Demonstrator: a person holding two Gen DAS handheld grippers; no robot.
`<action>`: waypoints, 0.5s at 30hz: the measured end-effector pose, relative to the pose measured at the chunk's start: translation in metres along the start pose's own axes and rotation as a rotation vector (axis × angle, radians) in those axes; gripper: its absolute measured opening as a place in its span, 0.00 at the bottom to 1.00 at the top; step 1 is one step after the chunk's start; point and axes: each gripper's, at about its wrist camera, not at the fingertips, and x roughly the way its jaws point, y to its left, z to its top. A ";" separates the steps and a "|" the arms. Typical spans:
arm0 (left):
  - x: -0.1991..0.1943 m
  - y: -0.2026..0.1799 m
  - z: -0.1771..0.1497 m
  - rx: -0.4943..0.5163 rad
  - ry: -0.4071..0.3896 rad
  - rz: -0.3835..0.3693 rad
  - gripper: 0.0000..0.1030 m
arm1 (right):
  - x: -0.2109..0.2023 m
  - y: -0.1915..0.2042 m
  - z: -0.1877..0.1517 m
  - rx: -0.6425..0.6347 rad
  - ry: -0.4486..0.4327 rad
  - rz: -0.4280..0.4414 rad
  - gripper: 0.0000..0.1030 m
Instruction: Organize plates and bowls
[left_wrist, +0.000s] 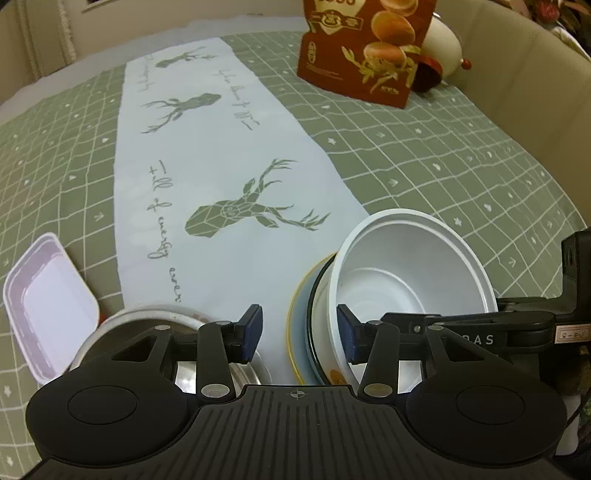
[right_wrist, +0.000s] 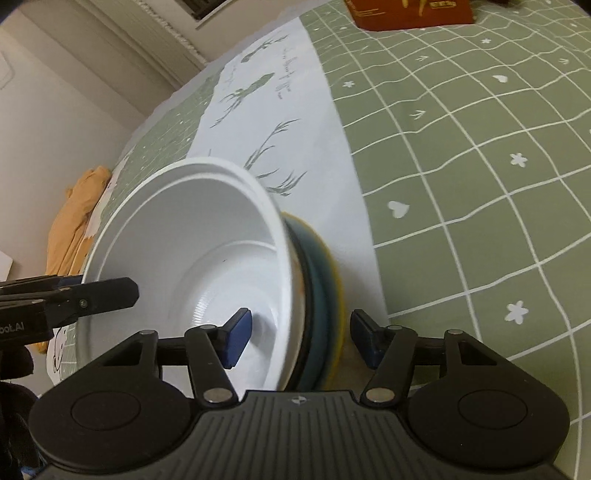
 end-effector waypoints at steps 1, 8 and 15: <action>0.002 -0.001 0.002 0.003 0.012 0.001 0.47 | -0.001 -0.001 0.000 0.003 -0.002 -0.003 0.59; 0.033 0.005 0.010 -0.039 0.112 -0.023 0.45 | -0.002 -0.005 0.000 0.010 0.005 0.006 0.59; 0.043 0.003 0.002 -0.091 0.135 -0.110 0.57 | 0.001 -0.010 -0.002 0.052 0.048 0.079 0.59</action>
